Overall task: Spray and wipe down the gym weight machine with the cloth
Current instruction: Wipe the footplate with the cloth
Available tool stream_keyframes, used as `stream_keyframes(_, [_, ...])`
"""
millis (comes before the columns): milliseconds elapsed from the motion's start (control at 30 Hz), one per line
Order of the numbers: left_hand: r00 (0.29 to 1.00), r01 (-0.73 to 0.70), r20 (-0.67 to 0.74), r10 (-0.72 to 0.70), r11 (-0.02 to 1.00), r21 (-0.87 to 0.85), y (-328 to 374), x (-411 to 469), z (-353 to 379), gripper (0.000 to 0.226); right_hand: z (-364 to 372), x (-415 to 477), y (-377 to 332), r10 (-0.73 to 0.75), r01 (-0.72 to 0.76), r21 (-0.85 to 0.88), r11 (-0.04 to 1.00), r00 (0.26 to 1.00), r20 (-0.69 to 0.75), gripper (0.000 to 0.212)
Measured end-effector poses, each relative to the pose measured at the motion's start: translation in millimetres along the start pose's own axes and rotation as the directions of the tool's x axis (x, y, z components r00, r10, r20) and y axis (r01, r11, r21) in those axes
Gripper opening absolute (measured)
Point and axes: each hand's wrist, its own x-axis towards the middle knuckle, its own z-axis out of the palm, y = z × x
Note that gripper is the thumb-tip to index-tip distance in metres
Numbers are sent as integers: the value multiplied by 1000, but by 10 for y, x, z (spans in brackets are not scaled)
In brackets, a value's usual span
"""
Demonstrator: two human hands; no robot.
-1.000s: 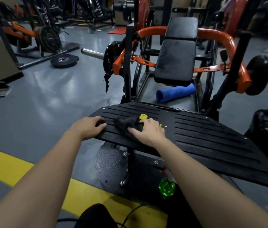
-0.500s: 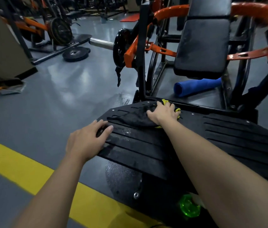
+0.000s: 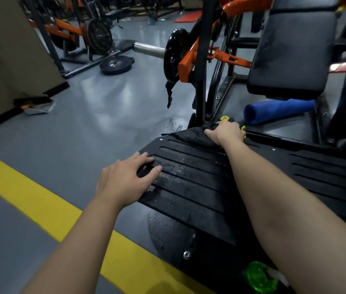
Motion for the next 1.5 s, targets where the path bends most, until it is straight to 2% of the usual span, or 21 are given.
stream_keyframes(200, [999,17,48,-17,1000,6,72,-19,-78,66,-212,-696,-38,-218,211,61,976,963,160,65])
stream_keyframes(333, [995,34,97,-38,998,49,156,-96,-167,58,-351,-1459,4,-307,285,138,948,935,177,58])
stream_keyframes(433, [992,55,114,-59,998,44,191,-143,-215,63,-471,-1977,105,-337,310,159,937,923,185,54])
stream_keyframes(567, [993,39,109,-44,998,44,216,-191,-258,42,-633,-2557,182,-303,297,59,953,942,143,58])
stream_keyframes(700, [985,40,167,-42,999,10,171,-206,-282,47,-687,-2954,111,-299,308,-161,938,951,78,51])
stream_keyframes(800, [984,39,175,-37,999,-3,147,-179,-286,45,-695,-3072,41,-260,265,-198,944,964,51,47])
stream_keyframes(867, [986,15,167,-17,1000,11,136,-152,-263,44,-643,-3075,17,-227,232,-159,960,973,51,48])
stream_keyframes(967, [990,12,141,-15,1000,19,138,-126,-239,43,-513,-2995,31,-208,207,11,978,976,66,52])
stream_keyframes(1033, [992,17,127,-21,999,28,152,-117,-248,43,-435,-2831,24,-204,201,65,977,978,52,58])
stream_keyframes(1267, [993,51,103,-52,999,8,164,-117,-265,44,-153,-1959,-244,-87,81,78,994,993,77,65])
stream_keyframes(1500, [995,43,87,-46,998,45,160,-55,-191,38,106,-989,-529,-93,97,-58,994,994,61,73])
